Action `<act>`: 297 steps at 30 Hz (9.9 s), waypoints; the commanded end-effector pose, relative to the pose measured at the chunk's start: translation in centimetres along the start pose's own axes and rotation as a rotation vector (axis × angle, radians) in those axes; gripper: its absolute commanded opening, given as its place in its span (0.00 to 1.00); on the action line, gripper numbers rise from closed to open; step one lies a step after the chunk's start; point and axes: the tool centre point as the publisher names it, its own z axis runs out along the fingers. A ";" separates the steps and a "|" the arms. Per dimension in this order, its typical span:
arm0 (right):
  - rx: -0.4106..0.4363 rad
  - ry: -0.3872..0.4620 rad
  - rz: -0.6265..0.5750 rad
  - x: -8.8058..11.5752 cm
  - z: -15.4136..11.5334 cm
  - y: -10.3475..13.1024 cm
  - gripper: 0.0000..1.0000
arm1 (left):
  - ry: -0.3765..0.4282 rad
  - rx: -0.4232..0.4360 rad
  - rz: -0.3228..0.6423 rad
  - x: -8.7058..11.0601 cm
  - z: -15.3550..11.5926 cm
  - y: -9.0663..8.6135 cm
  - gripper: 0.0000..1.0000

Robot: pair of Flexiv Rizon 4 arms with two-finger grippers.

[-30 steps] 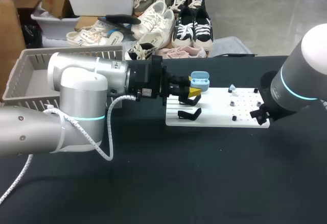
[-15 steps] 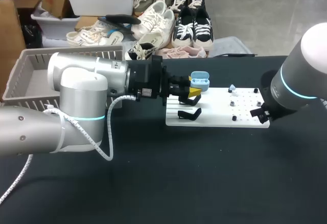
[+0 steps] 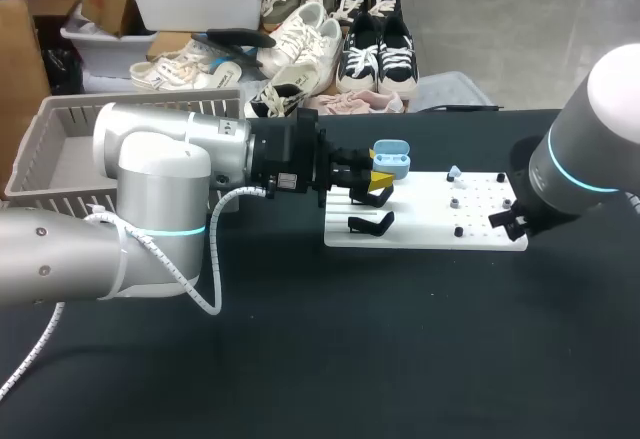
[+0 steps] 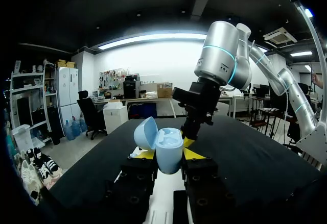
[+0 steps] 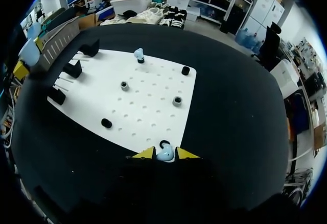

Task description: Pick up each earbud case from the left stands, insert the matching earbuds, close the lid, and place the case in the box.

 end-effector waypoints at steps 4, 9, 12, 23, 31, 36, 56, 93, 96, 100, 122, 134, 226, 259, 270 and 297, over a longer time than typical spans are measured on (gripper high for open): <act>0.005 -0.004 0.008 0.0 0.2 0.1 0.06 | -0.002 -0.004 0.001 0.0 0.0 -0.2 0.00; 0.004 -0.003 0.010 0.0 0.1 0.2 0.00 | -0.002 -0.004 0.001 0.0 0.0 -0.2 0.00; 0.003 -0.003 0.010 0.0 -0.6 0.4 0.00 | -0.002 -0.004 0.001 0.0 0.0 -0.2 0.00; 0.036 0.004 -0.041 -0.9 -4.5 1.9 0.00 | -0.002 -0.004 0.001 0.0 0.0 -0.2 0.00; -0.009 -0.002 -0.120 -3.1 -5.9 3.3 0.00 | -0.002 -0.004 0.001 0.0 0.0 -0.2 0.00; -0.049 -0.014 -0.157 -4.0 -6.2 3.6 0.00 | -0.002 -0.004 0.001 0.0 0.0 -0.2 0.00; -0.049 -0.014 -0.157 -4.0 -6.2 3.6 0.00 | -0.002 -0.004 0.001 0.0 0.0 -0.2 0.00; 0.241 0.293 0.935 -7.6 -13.8 10.8 0.00 | -0.002 -0.004 0.001 0.0 0.0 -0.2 0.00; 0.280 0.284 0.983 -8.3 -14.3 11.7 0.00 | -0.002 -0.004 0.001 0.0 0.0 -0.2 0.00; 0.354 0.240 1.006 -9.4 -14.9 12.9 0.00 | -0.002 -0.004 0.001 0.0 0.0 -0.2 0.00; 0.414 0.173 0.959 -12.7 -13.8 15.7 0.00 | -0.002 -0.004 0.001 0.0 0.0 -0.2 0.00; 0.422 0.157 0.951 -12.5 -13.1 16.3 0.00 | -0.002 -0.004 0.001 0.0 0.0 -0.2 0.00; 0.363 0.196 0.985 -12.2 -9.9 15.6 0.14 | -0.002 -0.004 0.001 0.0 0.0 -0.2 0.00; 0.367 0.194 0.963 -12.6 -10.1 16.4 0.22 | -0.002 -0.004 0.001 0.0 0.0 -0.2 0.00; 0.356 0.182 0.968 -12.3 -10.7 16.3 0.25 | -0.002 -0.004 0.001 0.0 0.0 -0.2 0.00; 0.006 -0.092 0.544 -11.2 -13.9 10.7 0.37 | -0.002 -0.004 0.001 0.0 0.0 -0.2 0.00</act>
